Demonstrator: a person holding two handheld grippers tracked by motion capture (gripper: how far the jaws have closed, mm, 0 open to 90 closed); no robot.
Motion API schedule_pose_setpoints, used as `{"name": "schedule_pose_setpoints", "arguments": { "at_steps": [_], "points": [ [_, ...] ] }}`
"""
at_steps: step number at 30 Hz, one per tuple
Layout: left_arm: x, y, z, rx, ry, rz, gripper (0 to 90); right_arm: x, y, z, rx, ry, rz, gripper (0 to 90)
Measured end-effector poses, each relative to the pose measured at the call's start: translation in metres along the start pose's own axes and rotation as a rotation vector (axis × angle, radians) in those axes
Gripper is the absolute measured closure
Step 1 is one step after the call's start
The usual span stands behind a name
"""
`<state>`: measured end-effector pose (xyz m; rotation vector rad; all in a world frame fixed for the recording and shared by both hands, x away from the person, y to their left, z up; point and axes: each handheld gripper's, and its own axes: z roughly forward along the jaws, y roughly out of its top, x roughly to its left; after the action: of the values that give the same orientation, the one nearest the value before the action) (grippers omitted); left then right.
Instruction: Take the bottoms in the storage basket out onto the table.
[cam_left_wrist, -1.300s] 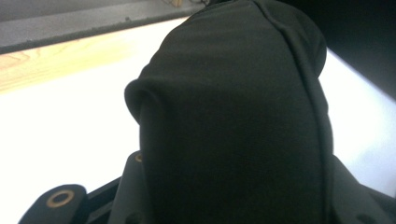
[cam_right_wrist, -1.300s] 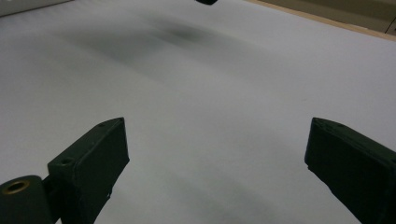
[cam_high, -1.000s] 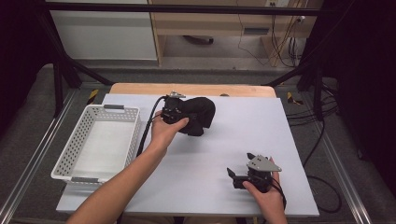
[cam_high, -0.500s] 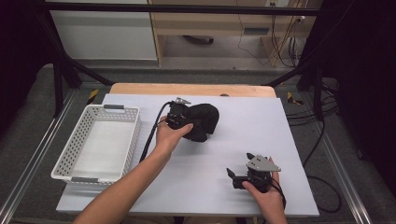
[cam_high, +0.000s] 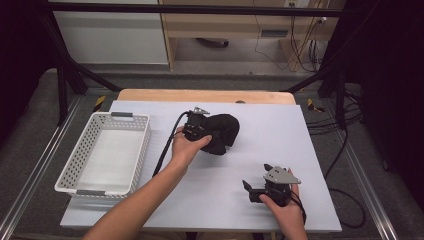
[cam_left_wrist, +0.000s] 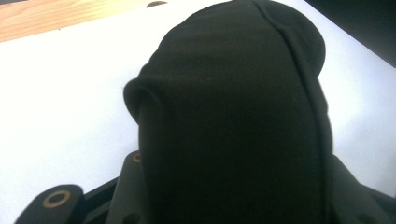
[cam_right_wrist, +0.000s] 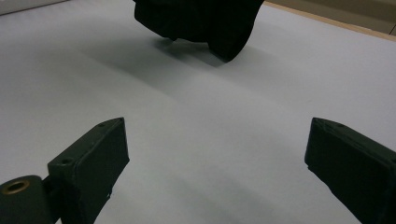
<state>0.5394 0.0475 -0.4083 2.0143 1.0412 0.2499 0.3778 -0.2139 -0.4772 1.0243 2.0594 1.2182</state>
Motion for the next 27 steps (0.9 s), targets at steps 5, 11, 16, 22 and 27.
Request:
{"name": "schedule_pose_setpoints", "arguments": {
  "at_steps": [5, 11, 16, 22, 27],
  "points": [
    [-0.004, -0.002, 0.003, 0.007, -0.007, 0.014, 56.4, 0.0, 0.0, 0.0, 0.0, 0.0, 0.0, 6.5],
    [-0.009, -0.006, 0.008, 0.015, -0.014, 0.026, 56.3, 0.0, 0.0, 0.0, 0.002, 0.0, -0.002, 6.5],
    [-0.013, -0.008, 0.011, 0.024, -0.014, 0.045, 56.1, 0.001, 0.0, 0.0, 0.003, 0.001, -0.002, 6.5],
    [-0.013, -0.012, 0.014, 0.033, -0.011, 0.044, 55.9, 0.001, 0.0, 0.0, 0.002, 0.002, -0.004, 6.5],
    [-0.013, -0.015, 0.016, 0.038, -0.014, 0.04, 55.6, 0.001, 0.0, 0.0, 0.002, 0.002, -0.006, 6.5]
  ]
}}
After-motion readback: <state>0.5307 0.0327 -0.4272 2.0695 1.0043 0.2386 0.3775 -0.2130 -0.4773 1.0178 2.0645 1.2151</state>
